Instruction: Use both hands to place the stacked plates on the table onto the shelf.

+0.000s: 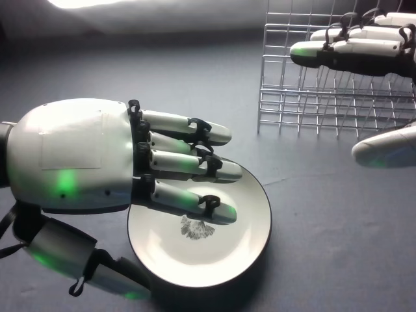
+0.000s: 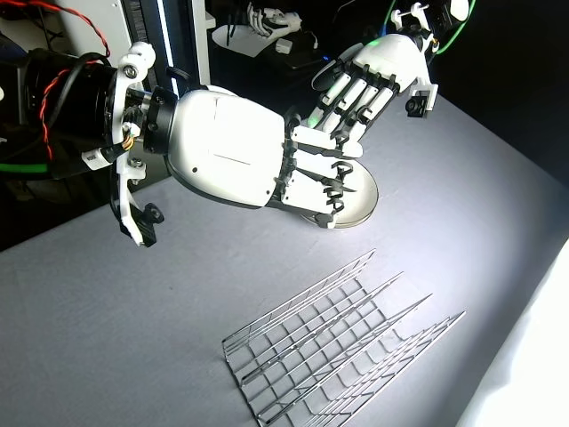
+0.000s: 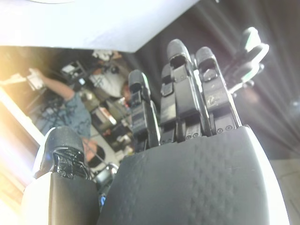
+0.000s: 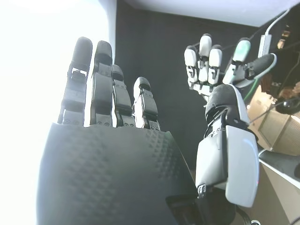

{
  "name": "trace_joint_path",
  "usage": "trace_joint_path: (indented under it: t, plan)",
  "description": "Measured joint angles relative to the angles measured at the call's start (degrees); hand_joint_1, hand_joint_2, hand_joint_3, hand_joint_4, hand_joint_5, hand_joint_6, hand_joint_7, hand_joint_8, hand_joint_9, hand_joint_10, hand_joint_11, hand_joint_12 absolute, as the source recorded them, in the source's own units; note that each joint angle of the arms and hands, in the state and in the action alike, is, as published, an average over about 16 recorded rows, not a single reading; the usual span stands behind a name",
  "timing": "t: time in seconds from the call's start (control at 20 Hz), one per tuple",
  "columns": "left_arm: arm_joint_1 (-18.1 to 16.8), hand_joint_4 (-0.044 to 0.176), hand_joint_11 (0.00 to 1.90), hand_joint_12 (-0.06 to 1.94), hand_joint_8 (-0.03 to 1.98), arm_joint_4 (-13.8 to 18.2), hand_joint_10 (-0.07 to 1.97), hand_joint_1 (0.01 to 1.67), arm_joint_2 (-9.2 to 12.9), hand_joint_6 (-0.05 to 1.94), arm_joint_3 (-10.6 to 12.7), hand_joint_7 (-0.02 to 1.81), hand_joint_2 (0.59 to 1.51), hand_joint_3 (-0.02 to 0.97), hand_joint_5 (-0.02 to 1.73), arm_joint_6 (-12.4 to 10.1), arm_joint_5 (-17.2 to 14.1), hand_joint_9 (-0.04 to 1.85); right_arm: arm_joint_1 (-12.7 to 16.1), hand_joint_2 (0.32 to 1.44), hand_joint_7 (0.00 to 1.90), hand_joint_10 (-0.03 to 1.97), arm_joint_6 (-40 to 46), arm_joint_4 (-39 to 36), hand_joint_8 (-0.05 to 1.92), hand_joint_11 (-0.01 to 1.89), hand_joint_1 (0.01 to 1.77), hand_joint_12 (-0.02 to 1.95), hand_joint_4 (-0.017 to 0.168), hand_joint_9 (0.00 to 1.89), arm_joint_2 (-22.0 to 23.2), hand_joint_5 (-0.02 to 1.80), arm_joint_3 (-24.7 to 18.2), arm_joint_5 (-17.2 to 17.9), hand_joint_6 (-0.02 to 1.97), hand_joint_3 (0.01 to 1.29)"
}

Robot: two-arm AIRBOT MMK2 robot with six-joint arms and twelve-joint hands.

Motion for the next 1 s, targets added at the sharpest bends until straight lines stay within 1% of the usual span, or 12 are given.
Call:
trace_joint_path:
  t: [0.2, 0.4, 0.45, 0.55, 0.6, 0.75, 1.0]
  plan:
    - [0.15, 0.027, 0.05, 0.01, 0.00, 0.08, 0.01, 0.04, 0.09, 0.01, 0.15, 0.07, 1.146, 0.046, 0.12, -0.45, -0.35, 0.13, 0.02, 1.22, 0.02, 0.02, -0.01, 0.38, 0.01, 0.02, 0.09, 0.26, 0.034, 0.09, 0.04, 0.01, 0.00, 0.07, 0.01, 0.06]
    - [-0.11, 0.019, 0.04, 0.01, 0.00, 0.81, 0.01, 0.04, 0.17, 0.01, 0.56, 0.06, 1.145, 0.038, 0.09, -1.56, -0.83, 0.10, 0.06, 1.24, 0.02, 0.01, -0.02, 0.53, 0.01, 0.02, 0.07, 0.19, 0.024, 0.07, 0.06, 0.01, 0.01, 0.11, 0.01, 0.05]
    - [-0.25, 0.014, 0.04, 0.01, 0.00, 1.14, 0.01, 0.03, 0.17, 0.01, 0.70, 0.05, 1.143, 0.037, 0.08, -1.96, -1.03, 0.08, 0.07, 1.24, 0.02, 0.01, -0.02, 0.64, 0.01, 0.02, 0.06, 0.15, 0.019, 0.06, 0.07, 0.01, 0.01, 0.13, 0.01, 0.05]
    - [-0.73, -0.001, 0.02, 0.00, 0.00, 2.19, 0.00, 0.03, 0.06, 0.01, 1.17, 0.02, 1.141, 0.032, 0.03, -3.27, -1.58, 0.03, 0.08, 1.27, 0.02, 0.00, -0.03, 0.99, 0.01, 0.02, 0.03, 0.04, 0.000, 0.02, 0.10, 0.01, 0.01, 0.19, 0.01, 0.04]
    - [-1.13, -0.004, 0.01, 0.00, 0.00, 2.96, 0.00, 0.03, -0.09, 0.01, 1.45, 0.02, 1.143, 0.023, 0.02, -4.21, -1.82, 0.02, 0.09, 1.28, 0.02, 0.00, -0.03, 1.04, 0.01, 0.02, 0.03, 0.01, -0.005, 0.02, 0.11, 0.01, 0.01, 0.21, 0.01, 0.03]
    - [-2.57, -0.002, 0.01, 0.00, 0.00, 6.08, 0.00, 0.03, -0.76, 0.01, 2.58, 0.02, 1.135, 0.013, 0.02, -7.06, -2.56, 0.02, 0.13, 1.28, 0.02, 0.00, -0.04, 0.88, 0.01, 0.02, 0.02, 0.00, -0.001, 0.01, 0.11, 0.02, 0.03, 0.24, 0.01, 0.02]
    - [-5.47, -0.005, 0.01, 0.00, 0.00, 12.90, 0.00, 0.02, -2.20, 0.01, 5.82, 0.02, 1.109, 0.009, 0.02, -11.45, -4.68, 0.02, 0.18, 1.28, 0.02, 0.00, -0.06, 0.99, 0.01, 0.02, 0.02, 0.00, -0.003, 0.02, 0.08, 0.02, 0.15, 0.27, 0.01, 0.02]
